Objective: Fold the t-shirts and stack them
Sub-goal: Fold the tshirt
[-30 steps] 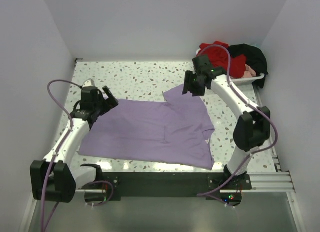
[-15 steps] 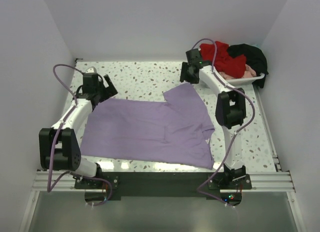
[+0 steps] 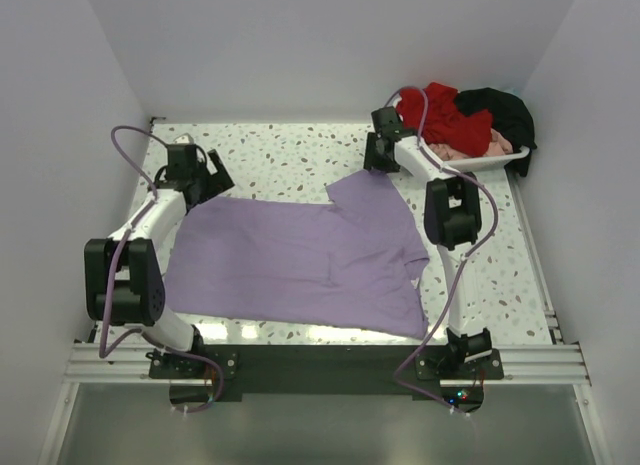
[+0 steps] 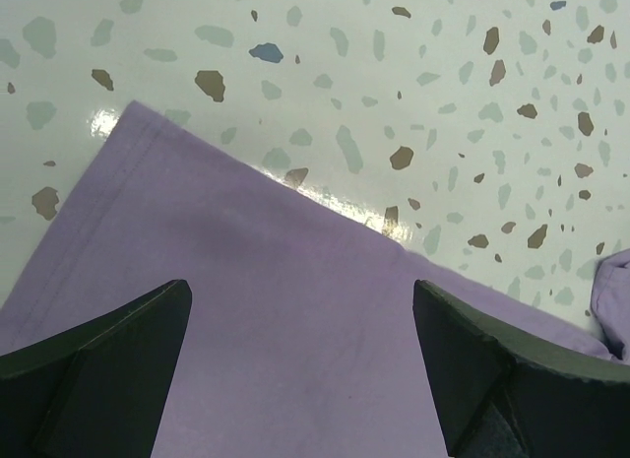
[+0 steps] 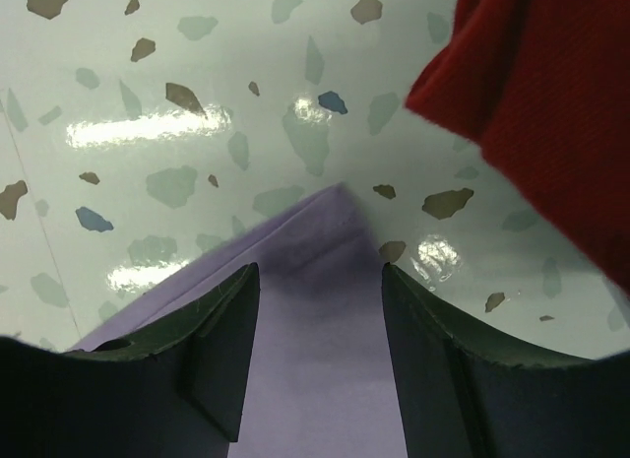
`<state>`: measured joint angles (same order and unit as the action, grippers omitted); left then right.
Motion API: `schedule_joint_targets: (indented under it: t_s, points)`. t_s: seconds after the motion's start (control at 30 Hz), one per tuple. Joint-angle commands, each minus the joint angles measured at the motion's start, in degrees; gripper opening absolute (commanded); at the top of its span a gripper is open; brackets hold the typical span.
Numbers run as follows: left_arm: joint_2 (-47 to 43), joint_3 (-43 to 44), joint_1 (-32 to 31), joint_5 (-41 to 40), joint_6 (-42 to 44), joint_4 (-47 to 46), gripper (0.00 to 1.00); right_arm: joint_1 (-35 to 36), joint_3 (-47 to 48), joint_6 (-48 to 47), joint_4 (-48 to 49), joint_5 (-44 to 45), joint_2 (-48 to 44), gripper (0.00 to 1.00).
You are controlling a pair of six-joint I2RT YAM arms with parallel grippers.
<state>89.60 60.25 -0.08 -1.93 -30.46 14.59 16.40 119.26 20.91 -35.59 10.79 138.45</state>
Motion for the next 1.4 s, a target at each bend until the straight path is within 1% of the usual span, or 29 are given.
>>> schedule_joint_targets:
  t_s: [0.0, 0.13, 0.3, 0.47, 0.57, 0.6, 0.67, 0.7, 0.73, 0.83, 0.87, 0.97, 1.03, 1.07, 1.13, 1.17, 1.37]
  points:
    - [1.6, 3.4, 1.6, -0.8, 1.2, -1.8, 1.00, -0.8, 2.6, -0.8, 3.2, 1.7, 0.1, 0.57]
    - [4.2, 4.8, 1.7, -0.5, 1.4, -1.4, 1.00, -1.3, 3.3, -0.6, 3.6, 1.2, 1.3, 0.57]
    - [5.0, 5.6, 1.8, -0.7, 1.7, -1.0, 1.00, -1.9, 4.3, -0.3, 3.2, 0.0, 3.1, 0.56]
    - [5.6, 6.1, 2.3, -1.6, 2.9, -0.5, 1.00, -2.3, 4.0, 0.0, 2.1, -0.6, 3.8, 0.53]
    - [6.4, 7.7, 3.6, -1.9, 3.1, 0.1, 0.99, -2.7, 3.3, 0.0, 1.9, -0.9, 3.8, 0.48]
    - [6.8, 7.9, 3.9, -2.0, 3.2, 0.1, 0.98, -2.8, 3.2, 0.1, 1.8, -1.2, 3.9, 0.44]
    - [7.5, 8.9, 4.8, -2.9, 4.0, 0.1, 0.96, -3.1, 3.2, 0.2, 1.6, -1.7, 4.0, 0.39]
    - [8.6, 9.4, 4.9, -3.3, 4.5, 0.3, 0.95, -3.2, 3.1, 0.2, 1.4, -2.0, 4.1, 0.34]
    - [9.1, 10.1, 5.0, -4.3, 5.6, 0.8, 0.95, -3.4, 3.0, 0.3, 1.5, -2.3, 4.1, 0.32]
    - [12.1, 12.5, 5.0, -5.9, 7.4, 1.7, 0.92, -3.5, 2.7, 0.3, 1.3, -2.4, 4.1, 0.20]
    - [12.8, 13.4, 5.0, -6.3, 7.6, 1.8, 0.88, -3.7, 2.6, 0.3, 1.3, -2.3, 3.8, 0.13]
    - [15.2, 15.2, 5.2, -7.6, 8.3, 2.1, 0.81, -3.7, 1.8, 0.2, 1.2, -2.3, 3.1, 0.01]
    - [16.9, 16.2, 5.2, -8.7, 8.7, 2.5, 0.77, -3.7, 1.2, 0.0, 1.3, -2.3, 2.3, 0.00]
    - [17.6, 17.3, 5.3, -9.0, 8.8, 2.7, 0.73, -3.7, 0.8, -0.2, 1.4, -2.3, 1.9, 0.00]
    - [19.3, 18.3, 5.3, -9.5, 9.4, 2.9, 0.68, -3.7, -0.2, -0.3, 1.3, -2.2, 1.2, 0.00]
    - [19.9, 19.5, 5.3, -9.8, 9.5, 3.1, 0.64, -3.7, -0.8, -0.3, 1.4, -2.3, 0.9, 0.00]
    - [24.6, 24.0, 5.3, -12.5, 10.4, 4.9, 0.50, -3.9, -2.5, -0.8, 1.2, -2.4, -0.4, 0.00]
